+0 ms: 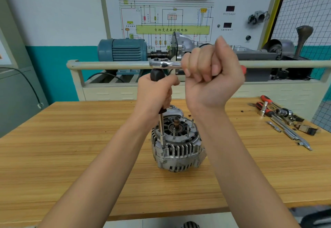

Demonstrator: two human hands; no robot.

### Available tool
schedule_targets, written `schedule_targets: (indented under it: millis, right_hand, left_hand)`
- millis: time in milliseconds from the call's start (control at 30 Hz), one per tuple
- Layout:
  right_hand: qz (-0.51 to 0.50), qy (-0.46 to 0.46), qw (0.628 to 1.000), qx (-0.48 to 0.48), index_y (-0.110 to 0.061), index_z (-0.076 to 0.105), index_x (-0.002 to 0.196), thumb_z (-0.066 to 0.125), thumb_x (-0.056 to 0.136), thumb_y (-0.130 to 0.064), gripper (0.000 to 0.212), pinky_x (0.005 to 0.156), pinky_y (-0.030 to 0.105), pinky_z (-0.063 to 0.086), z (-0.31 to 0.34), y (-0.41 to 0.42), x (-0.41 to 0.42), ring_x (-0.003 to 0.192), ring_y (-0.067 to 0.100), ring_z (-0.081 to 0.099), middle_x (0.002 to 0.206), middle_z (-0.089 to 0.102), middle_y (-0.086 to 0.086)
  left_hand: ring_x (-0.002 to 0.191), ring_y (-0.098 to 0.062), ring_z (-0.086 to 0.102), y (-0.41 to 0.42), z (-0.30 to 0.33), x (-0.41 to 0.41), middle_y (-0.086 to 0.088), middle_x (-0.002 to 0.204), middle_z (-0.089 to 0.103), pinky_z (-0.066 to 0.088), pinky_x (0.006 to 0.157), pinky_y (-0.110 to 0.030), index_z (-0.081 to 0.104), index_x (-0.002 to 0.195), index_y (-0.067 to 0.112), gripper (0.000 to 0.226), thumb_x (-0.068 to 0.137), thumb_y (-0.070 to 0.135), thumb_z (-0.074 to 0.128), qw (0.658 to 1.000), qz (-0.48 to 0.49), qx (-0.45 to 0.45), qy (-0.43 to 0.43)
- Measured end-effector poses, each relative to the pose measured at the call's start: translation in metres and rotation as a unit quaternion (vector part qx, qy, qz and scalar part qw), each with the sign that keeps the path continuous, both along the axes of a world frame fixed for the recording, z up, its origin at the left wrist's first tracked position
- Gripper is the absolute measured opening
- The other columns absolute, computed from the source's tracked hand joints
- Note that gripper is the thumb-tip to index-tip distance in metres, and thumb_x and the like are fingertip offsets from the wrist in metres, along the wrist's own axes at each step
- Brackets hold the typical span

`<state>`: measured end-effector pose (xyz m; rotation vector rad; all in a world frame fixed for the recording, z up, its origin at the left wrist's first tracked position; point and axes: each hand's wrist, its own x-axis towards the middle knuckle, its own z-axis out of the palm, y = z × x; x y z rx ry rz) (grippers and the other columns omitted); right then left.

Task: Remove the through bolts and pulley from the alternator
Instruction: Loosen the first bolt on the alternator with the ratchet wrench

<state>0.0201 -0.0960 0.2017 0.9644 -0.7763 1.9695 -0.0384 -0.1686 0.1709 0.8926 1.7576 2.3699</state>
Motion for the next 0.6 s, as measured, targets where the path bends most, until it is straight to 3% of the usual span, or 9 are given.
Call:
schedule_targets:
  millis: [133, 200, 400, 600]
  right_hand:
    - [0.168, -0.072, 0.98, -0.074, -0.016, 0.035, 0.035, 0.041, 0.083, -0.014, 0.048, 0.04, 0.021, 0.023, 0.004, 0.019, -0.008, 0.033, 0.012, 0.015, 0.031, 0.025, -0.004]
    - [0.213, -0.083, 0.968, -0.107, -0.016, 0.035, 0.035, 0.042, 0.083, -0.015, 0.048, 0.04, 0.02, 0.021, 0.004, 0.026, -0.012, 0.029, 0.01, 0.022, 0.031, 0.025, -0.004]
    - [0.217, -0.082, 0.963, -0.14, -0.016, 0.034, 0.035, 0.043, 0.082, -0.015, 0.047, 0.038, 0.022, 0.022, 0.003, 0.027, -0.011, 0.029, 0.01, 0.023, 0.032, 0.024, -0.004]
    - [0.033, -0.015, 0.999, -0.027, -0.019, 0.028, 0.04, 0.04, 0.087, -0.005, 0.05, 0.044, 0.027, 0.02, -0.002, 0.002, 0.0, 0.036, 0.013, 0.017, 0.035, 0.026, -0.004]
  left_hand:
    - [0.033, -0.01, 0.024, -0.014, 0.004, -0.007, 0.005, 0.039, 0.031, 0.022, 0.036, -0.018, 0.042, 0.046, 0.019, 0.036, 0.076, 0.01, 0.059, 0.982, -0.189, -0.029, 0.004]
    - [0.029, -0.008, 0.022, -0.012, 0.004, -0.006, 0.006, 0.037, 0.028, 0.02, 0.035, -0.015, 0.04, 0.043, 0.02, 0.038, 0.075, 0.011, 0.058, 0.976, -0.213, -0.041, 0.006]
    - [0.031, -0.008, 0.016, -0.002, 0.002, 0.0, 0.006, 0.038, 0.023, 0.017, 0.037, -0.014, 0.032, 0.047, 0.021, 0.05, 0.086, -0.002, 0.053, 0.993, -0.115, -0.028, 0.0]
    - [0.033, -0.011, 0.019, 0.007, 0.001, 0.004, 0.004, 0.041, 0.026, 0.019, 0.039, -0.015, 0.032, 0.054, 0.017, 0.041, 0.082, -0.003, 0.055, 0.998, 0.057, -0.008, -0.014]
